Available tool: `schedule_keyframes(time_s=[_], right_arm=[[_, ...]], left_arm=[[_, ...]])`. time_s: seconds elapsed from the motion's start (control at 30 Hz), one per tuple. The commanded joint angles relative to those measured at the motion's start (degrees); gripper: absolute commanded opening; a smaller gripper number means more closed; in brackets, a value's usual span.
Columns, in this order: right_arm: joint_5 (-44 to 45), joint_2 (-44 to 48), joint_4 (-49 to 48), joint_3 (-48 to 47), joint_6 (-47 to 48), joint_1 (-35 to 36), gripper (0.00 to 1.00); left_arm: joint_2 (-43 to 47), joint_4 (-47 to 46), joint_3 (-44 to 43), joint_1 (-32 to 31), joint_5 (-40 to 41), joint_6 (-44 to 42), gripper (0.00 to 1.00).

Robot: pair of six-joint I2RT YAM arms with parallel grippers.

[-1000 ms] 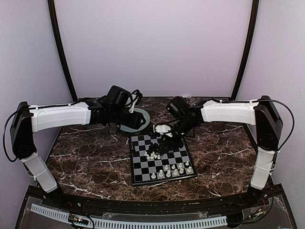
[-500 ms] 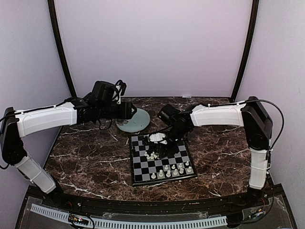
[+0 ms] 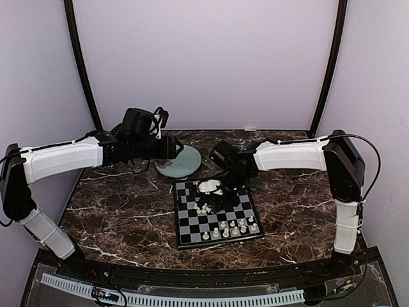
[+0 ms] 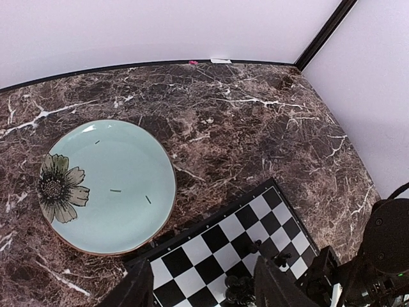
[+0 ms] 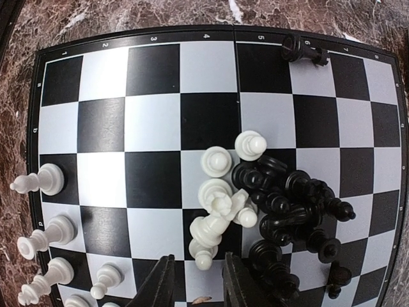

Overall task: Set up the chess pieces on the board
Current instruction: Pick up the pawn from the chessboard.

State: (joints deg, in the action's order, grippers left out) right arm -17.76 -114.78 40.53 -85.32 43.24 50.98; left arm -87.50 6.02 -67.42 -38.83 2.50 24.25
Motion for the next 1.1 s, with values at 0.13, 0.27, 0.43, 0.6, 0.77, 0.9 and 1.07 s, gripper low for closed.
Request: schedule_keyframes(time_s=[0.13, 0.27, 0.43, 0.6, 0.77, 0.9, 1.07], right_arm=[[1.6, -0.9, 0.1, -1.6, 0.7, 1.5, 0.25], [2.2, -0.8, 0.1, -1.4, 0.8, 1.7, 0.23], [3.4, -0.8, -0.1, -1.1, 0.9, 2.1, 0.21], [3.7, -0.6, -0.2, -0.9, 1.0, 2.3, 0.2], [4.1, -0.7, -0.3, -0.6, 1.0, 2.4, 0.19], [4.2, -0.6, -0.3, -0.6, 1.0, 2.6, 0.16], [4.6, 0.5, 0.0, -0.2, 1.1, 3.1, 0.13]], left_arm=[[0.6, -0.6, 0.4, 0.1, -1.0, -0.5, 0.56], [0.4, -0.6, 0.3, 0.1, -1.3, -0.6, 0.56], [0.2, -0.6, 0.2, 0.1, -1.7, -0.8, 0.56], [0.0, -0.4, 0.0, 0.2, -2.0, -0.9, 0.55], [0.0, -0.3, -0.1, 0.1, -2.2, -1.0, 0.55], [0.0, -0.4, -0.2, 0.1, -2.3, -1.0, 0.55], [0.0, -0.4, -0.2, 0.1, -2.4, -1.2, 0.55]])
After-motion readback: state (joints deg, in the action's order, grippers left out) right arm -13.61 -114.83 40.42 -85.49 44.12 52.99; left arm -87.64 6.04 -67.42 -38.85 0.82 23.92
